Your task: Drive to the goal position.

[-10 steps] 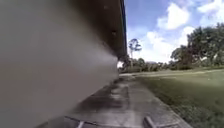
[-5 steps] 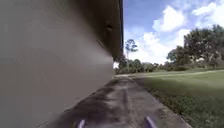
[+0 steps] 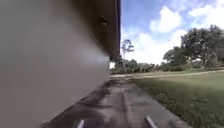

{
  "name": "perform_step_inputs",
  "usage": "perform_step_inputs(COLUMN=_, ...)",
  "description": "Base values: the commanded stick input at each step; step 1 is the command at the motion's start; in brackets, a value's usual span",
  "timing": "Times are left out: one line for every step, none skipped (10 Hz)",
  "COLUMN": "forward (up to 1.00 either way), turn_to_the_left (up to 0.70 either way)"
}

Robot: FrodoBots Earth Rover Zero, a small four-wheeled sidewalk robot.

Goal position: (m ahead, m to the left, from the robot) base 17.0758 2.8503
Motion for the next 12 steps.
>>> perform_step_inputs(forward=0.70, turn_to_the_left=0.03)
perform_step_inputs(forward=0.70, turn_to_the_left=0.03)
perform_step_inputs(forward=0.69, turn_to_the_left=0.03)
perform_step_inputs(forward=0.69, turn_to_the_left=0.03)
perform_step_inputs(forward=0.69, turn_to_the_left=0.03)
perform_step_inputs(forward=0.69, turn_to_the_left=0.03)
perform_step_inputs(forward=0.69, turn_to_the_left=0.03)
perform_step_inputs(forward=0.69, turn_to_the_left=0.03)
perform_step_inputs(forward=0.69, turn_to_the_left=0.03)
perform_step_inputs(forward=0.69, turn_to_the_left=0.03)
perform_step_inputs(forward=0.69, turn_to_the_left=0.03)
perform_step_inputs(forward=0.69, turn_to_the_left=0.03)
